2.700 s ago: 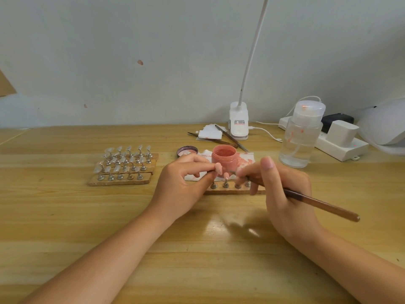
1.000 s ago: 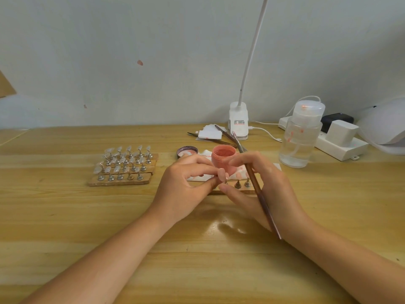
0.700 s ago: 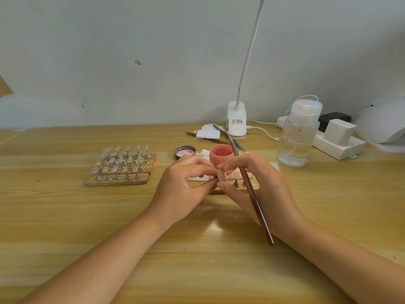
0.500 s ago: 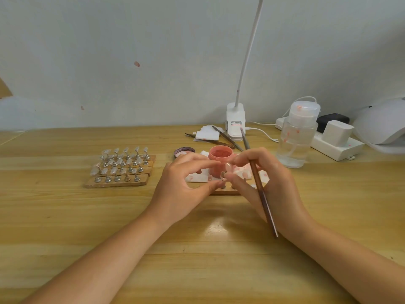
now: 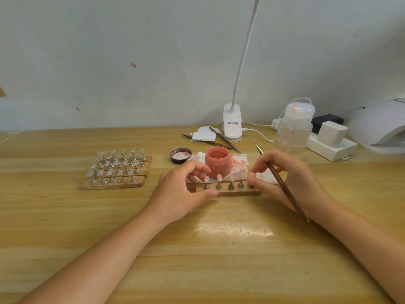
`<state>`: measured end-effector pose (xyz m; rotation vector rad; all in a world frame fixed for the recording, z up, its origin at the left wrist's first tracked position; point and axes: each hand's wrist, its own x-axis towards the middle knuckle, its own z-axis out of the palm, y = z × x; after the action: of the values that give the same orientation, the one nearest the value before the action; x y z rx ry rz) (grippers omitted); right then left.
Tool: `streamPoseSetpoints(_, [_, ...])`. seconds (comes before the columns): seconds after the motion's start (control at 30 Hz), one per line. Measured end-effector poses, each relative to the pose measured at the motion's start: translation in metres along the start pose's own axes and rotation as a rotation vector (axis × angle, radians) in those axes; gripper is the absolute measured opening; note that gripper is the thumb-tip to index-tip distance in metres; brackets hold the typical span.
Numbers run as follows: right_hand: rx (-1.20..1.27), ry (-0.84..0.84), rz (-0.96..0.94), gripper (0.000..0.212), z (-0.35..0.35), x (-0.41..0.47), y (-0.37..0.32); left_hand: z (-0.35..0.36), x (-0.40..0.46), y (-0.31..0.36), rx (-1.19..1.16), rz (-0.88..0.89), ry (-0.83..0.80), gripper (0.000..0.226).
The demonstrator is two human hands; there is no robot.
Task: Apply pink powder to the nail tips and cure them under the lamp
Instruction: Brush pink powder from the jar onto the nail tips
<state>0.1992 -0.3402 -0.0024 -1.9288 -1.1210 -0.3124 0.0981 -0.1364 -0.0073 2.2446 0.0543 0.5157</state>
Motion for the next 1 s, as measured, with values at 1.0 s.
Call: streamPoseSetpoints(1.0, [-0.671, -0.392, 0.067, 0.037, -0.019, 0.006, 0.009, 0.001, -0.002, 0.001, 0.03, 0.019, 0.018, 0.032])
